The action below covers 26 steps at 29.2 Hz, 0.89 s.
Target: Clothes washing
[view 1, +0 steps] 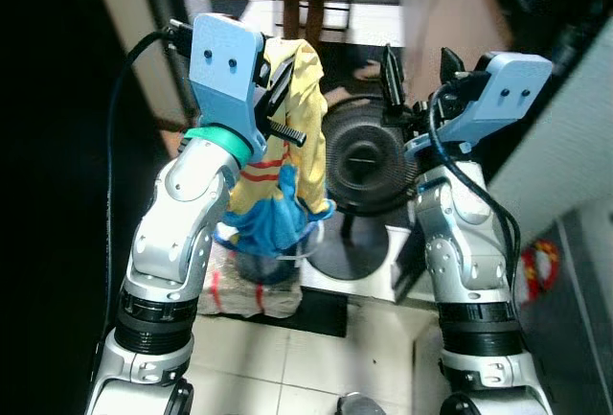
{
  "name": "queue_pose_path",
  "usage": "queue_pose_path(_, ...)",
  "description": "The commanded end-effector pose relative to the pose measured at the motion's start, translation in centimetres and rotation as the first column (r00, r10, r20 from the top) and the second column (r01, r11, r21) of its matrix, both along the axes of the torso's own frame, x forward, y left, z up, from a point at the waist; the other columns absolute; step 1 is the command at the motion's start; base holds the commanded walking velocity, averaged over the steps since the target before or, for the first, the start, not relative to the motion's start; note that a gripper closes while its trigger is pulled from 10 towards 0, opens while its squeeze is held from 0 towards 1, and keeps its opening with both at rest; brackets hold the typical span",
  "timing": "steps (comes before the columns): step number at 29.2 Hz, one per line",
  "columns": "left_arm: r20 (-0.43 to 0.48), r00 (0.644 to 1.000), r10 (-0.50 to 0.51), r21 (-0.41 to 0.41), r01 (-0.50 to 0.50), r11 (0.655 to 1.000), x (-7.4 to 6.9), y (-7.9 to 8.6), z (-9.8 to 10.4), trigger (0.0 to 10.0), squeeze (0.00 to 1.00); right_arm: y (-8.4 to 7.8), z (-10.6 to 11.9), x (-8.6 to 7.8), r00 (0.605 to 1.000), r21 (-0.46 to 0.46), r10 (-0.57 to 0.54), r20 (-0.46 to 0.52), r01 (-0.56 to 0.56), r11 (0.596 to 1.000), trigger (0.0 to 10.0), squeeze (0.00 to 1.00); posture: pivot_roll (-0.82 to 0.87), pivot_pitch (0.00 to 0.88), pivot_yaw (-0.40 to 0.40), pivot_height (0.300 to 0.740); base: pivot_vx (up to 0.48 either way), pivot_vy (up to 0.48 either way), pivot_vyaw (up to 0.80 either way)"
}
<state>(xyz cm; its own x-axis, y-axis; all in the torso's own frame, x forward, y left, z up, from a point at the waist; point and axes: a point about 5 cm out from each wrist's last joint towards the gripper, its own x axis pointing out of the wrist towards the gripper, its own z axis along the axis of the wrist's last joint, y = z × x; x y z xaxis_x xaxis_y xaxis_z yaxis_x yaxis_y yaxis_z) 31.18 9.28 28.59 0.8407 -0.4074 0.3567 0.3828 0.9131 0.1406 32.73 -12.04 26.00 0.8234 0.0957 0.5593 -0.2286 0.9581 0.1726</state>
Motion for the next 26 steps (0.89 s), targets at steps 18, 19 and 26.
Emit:
queue_pose_path(18,0.288,0.950,-0.118,0.061,0.105,0.993,-1.0,-2.1,5.0,10.0,0.00,1.2,5.6,-1.4,0.967,0.150,0.150,0.206,-0.183,0.972,10.0,0.00,-0.05,0.000,0.055,0.740,0.000,0.000,-0.78)
queue_pose_path(19,0.288,0.950,-0.118,0.061,0.105,0.993,-1.0,-2.1,5.0,10.0,0.00,1.2,5.6,-1.4,0.967,0.150,0.150,0.206,-0.183,0.972,10.0,0.00,-0.05,0.000,0.055,0.740,0.000,0.000,-0.78)
queue_pose_path(26,0.285,0.952,-0.117,0.061,0.103,0.993,-0.7,-1.9,4.8,10.0,0.00,1.0,5.1,-1.4,0.972,0.151,0.146,0.184,-0.175,0.973,10.0,0.00,-0.05,0.000,0.057,0.740,0.000,0.000,-0.78)
